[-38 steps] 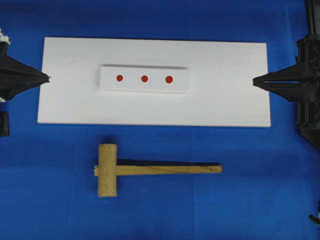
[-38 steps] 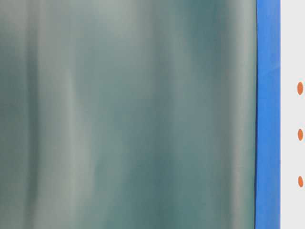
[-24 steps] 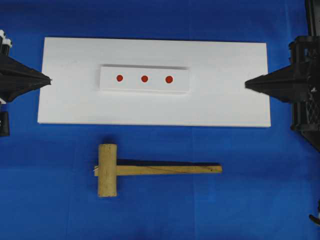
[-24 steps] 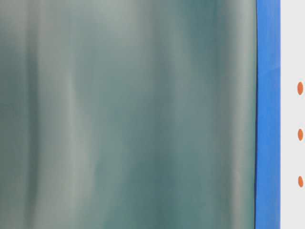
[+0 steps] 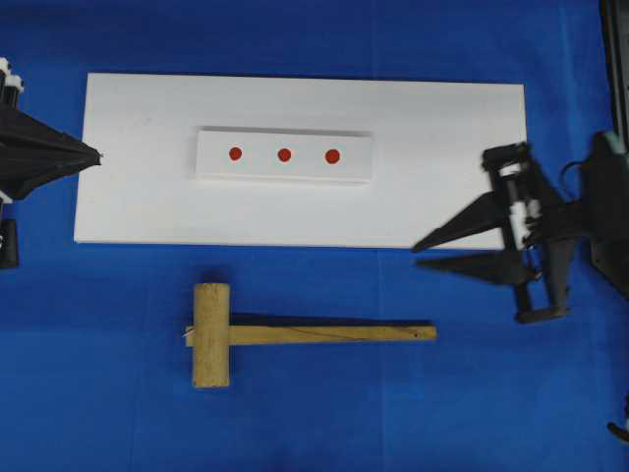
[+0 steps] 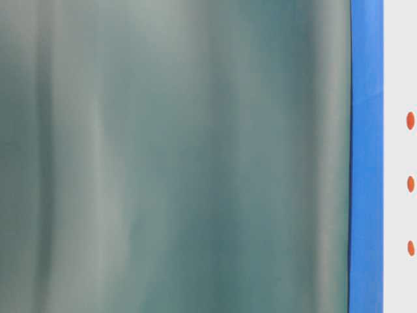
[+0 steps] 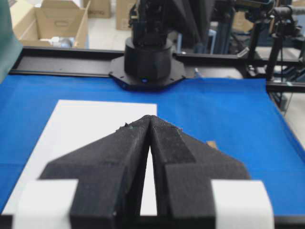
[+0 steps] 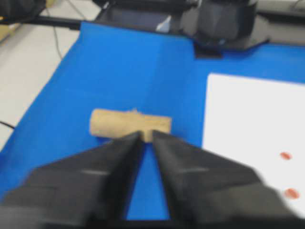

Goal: Hit the mark with a hammer.
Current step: 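Move the right gripper down toward the wooden mallet's handle, then close the right gripper around the mallet handle near its end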

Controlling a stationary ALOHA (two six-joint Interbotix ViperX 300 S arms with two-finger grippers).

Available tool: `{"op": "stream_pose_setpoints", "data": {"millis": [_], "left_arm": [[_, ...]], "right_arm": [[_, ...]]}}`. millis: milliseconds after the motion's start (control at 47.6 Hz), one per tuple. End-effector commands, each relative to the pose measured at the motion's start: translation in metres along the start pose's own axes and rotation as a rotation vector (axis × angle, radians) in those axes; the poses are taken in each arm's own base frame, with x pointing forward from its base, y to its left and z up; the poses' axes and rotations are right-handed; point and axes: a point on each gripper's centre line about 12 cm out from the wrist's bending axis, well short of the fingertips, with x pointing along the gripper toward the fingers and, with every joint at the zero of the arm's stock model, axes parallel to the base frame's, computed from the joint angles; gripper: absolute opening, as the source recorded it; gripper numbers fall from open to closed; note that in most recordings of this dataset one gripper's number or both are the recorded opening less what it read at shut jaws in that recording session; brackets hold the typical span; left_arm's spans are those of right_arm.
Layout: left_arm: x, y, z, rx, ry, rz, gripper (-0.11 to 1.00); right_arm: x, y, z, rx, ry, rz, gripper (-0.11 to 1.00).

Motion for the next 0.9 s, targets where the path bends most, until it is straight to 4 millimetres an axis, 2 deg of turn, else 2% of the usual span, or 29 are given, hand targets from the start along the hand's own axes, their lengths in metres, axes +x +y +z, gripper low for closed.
{"op": "stream_pose_setpoints", "data": {"millis": [0, 126, 189, 231, 441, 588, 883], "left_arm": [[0.001, 0.001, 0.004, -0.003, -0.012, 0.005, 0.02], [0.001, 0.002, 0.002, -0.001, -0.007, 0.009, 0.02], [0.001, 0.003, 0.001, -0.003, -0.007, 0.016, 0.02], [0.0, 0.003, 0.0, -0.002, -0.002, 0.017, 0.02], [0.0, 0.006, -0.002, -0.002, 0.002, 0.031, 0.02], [0.0, 0.008, -0.004, 0.0, 0.008, 0.04, 0.02], [-0.001, 0.012, -0.007, 0.0, 0.016, 0.061, 0.02]], "right_arm": [[0.018, 0.006, 0.003, 0.042, 0.001, 0.009, 0.33], [0.048, 0.007, -0.013, 0.104, 0.069, -0.015, 0.7], [0.065, 0.005, -0.023, 0.139, 0.097, -0.038, 0.83], [0.074, 0.004, -0.029, 0.156, 0.108, -0.049, 0.87], [0.121, 0.006, -0.062, 0.205, 0.176, -0.088, 0.86], [0.144, 0.007, -0.081, 0.222, 0.201, -0.105, 0.86], [0.173, 0.009, -0.123, 0.255, 0.264, -0.143, 0.86]]}}
